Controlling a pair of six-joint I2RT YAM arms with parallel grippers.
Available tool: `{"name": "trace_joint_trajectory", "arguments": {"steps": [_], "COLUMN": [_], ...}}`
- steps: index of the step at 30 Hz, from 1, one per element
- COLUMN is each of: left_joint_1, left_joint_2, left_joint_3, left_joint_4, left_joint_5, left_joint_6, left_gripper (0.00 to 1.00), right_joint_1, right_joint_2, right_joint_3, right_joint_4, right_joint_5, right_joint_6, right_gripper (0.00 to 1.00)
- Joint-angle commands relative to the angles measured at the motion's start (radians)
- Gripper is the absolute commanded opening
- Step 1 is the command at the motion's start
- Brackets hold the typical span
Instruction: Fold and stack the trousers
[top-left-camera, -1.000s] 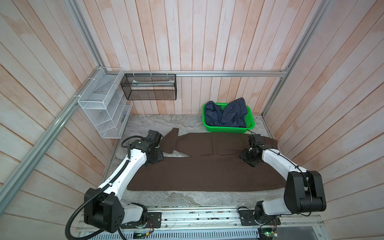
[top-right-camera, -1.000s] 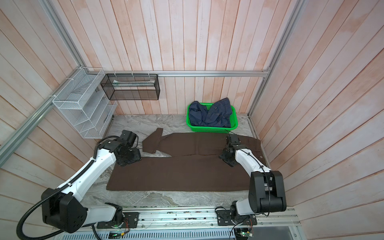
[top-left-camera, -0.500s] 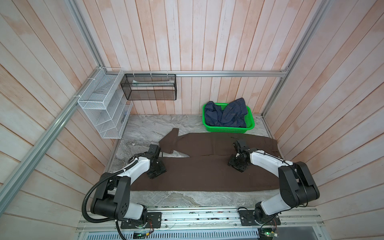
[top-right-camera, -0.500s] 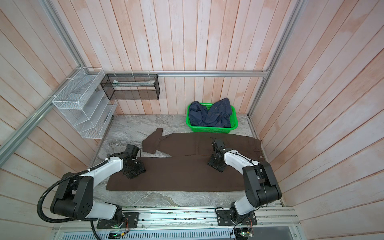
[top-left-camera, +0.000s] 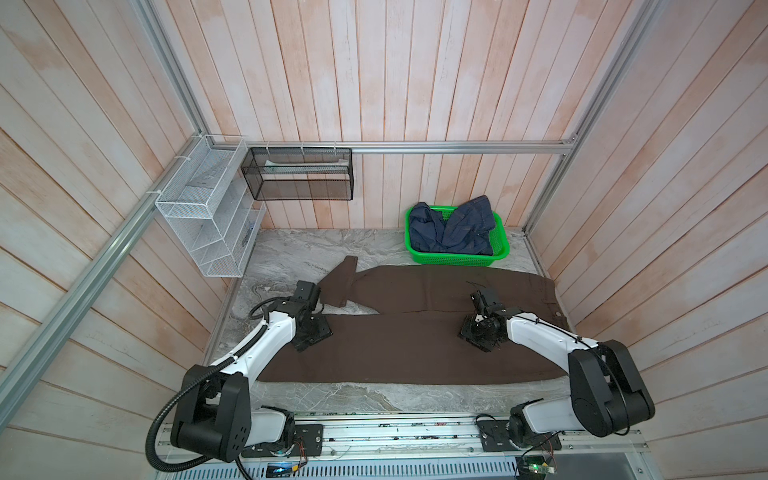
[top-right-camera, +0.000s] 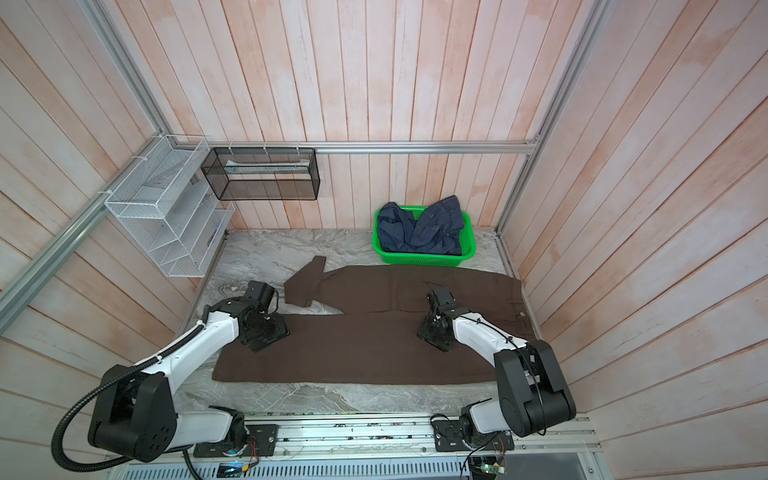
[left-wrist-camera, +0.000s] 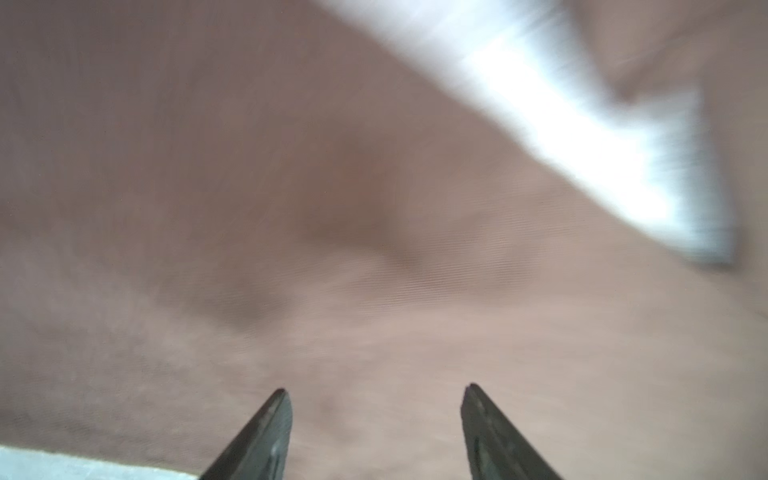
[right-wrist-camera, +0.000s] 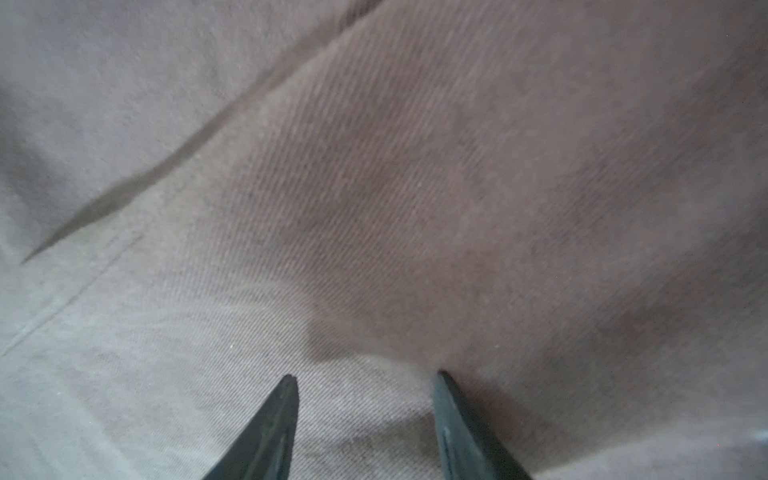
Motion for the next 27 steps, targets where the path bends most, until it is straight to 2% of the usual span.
{"name": "trace_joint_trajectory", "arguments": {"steps": [1,7,13,20,23,27], "left_joint_1": [-0.041,-0.067,-0.066,-0.06,-0.044,-0.027], "left_joint_2": [0.045,0.399,0.701,0.91,0.974,0.969], "left_joint_3": [0.149,0.46,0.699,0.866,0.926,0.912], "left_joint_4": [0.053,0.032,-0.034,-0.053,-0.102,-0.116], "left_joint_5": [-0.007,-0.062,-0.105,-0.142,-0.172,-0.204], "left_joint_6": [0.105,0.272,0.351,0.39,0.393,0.398], "left_gripper": [0.7,0.68,0.67,0.65,0.54,0.3], "right_joint_1": [0.016,0.018,0.021,0.022,0.023,0.023], "right_joint_2": [0.021,0.028,0.043,0.084,0.094,0.101], "right_joint_3": [0.038,0.178,0.225,0.268,0.27,0.269], "right_joint_4": [-0.159,-0.19,-0.167,-0.157,-0.147,-0.139], "right_joint_5": [-0.004,0.015,-0.009,-0.005,-0.014,-0.016], "right_joint_6": [0.008,0.001,0.009,-0.002,-0.001,0.001], "right_gripper": [0.55,0.55,0.55,0.55,0.55,0.55]}}
